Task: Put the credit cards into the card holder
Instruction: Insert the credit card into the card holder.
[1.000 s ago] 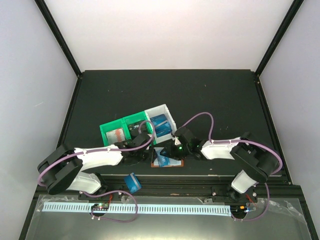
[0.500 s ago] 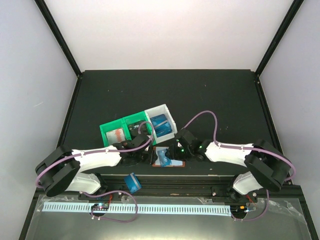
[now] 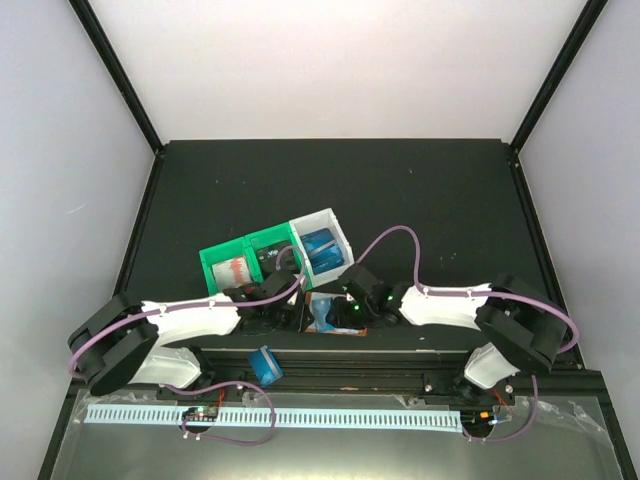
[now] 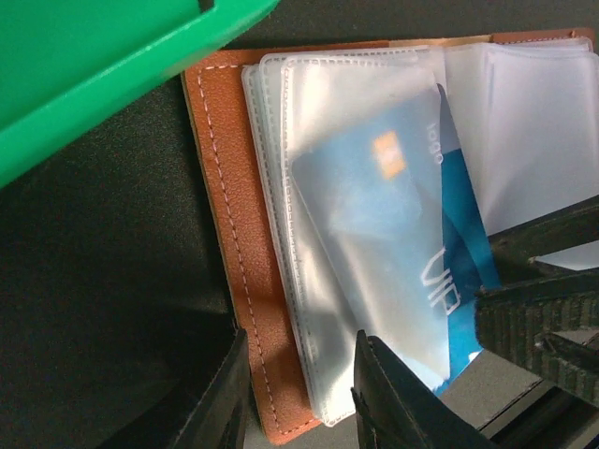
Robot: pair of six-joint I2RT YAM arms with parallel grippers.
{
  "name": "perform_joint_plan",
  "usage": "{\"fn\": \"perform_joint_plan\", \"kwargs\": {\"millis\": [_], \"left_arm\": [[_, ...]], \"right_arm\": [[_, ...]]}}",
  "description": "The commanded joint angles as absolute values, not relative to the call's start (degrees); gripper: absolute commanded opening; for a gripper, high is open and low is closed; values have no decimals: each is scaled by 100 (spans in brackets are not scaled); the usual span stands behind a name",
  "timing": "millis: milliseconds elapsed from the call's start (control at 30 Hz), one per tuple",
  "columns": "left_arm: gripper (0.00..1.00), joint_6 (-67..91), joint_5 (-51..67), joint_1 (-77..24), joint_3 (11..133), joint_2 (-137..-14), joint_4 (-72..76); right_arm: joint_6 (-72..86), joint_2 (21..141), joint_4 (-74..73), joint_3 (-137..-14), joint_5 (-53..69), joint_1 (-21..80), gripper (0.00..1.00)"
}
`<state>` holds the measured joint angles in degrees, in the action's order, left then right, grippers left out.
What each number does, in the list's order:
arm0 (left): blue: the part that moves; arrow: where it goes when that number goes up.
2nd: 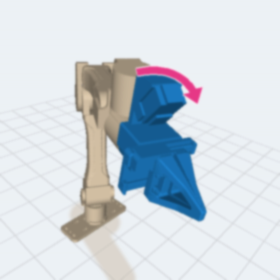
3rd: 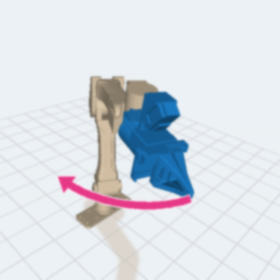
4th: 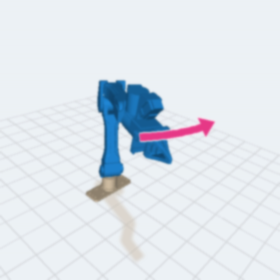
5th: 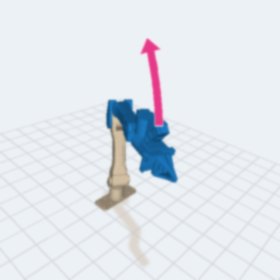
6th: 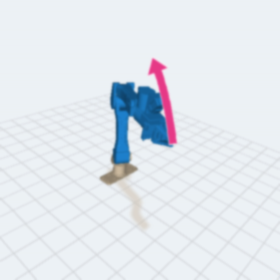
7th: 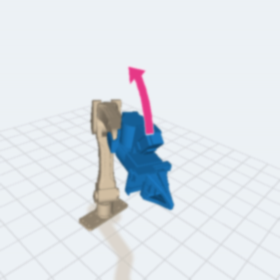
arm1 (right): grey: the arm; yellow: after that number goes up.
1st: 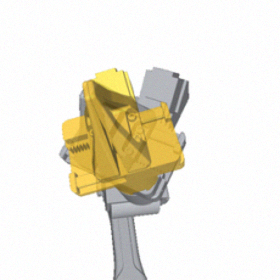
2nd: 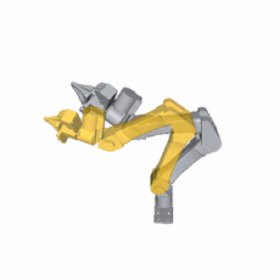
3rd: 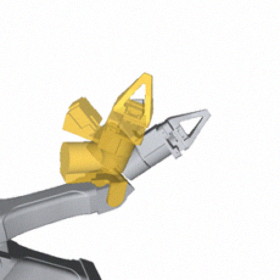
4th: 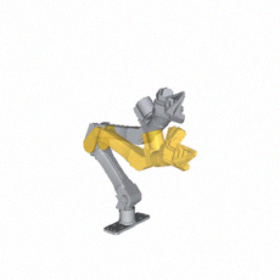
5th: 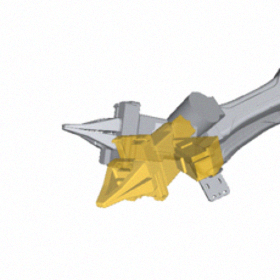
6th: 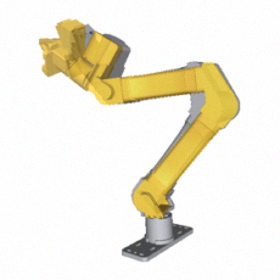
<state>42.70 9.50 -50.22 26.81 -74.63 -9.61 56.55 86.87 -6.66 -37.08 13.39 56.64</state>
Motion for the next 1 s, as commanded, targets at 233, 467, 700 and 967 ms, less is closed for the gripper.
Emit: {"fn": "perform_joint_plan", "kwargs": {"millis": [233, 467, 700, 967], "left_arm": [[31, 4350, 1220, -5056, 2580, -7549, -817], [32, 4250, 903, -5054, 2592, -7374, -1057], [32, 4256, 971, -5054, 2602, -7441, -983], [35, 4248, 943, -5054, 2584, -7419, -1032]], "right_arm": [[5478, 8861, -355, -4016, 1153, 5858, 34], [4991, 8266, -1414, -4061, 3, 6174, 37], [4582, 8450, -1780, -4246, -281, 6476, 36], [4629, 8907, -2225, -4627, -741, 6783, 45]]}}
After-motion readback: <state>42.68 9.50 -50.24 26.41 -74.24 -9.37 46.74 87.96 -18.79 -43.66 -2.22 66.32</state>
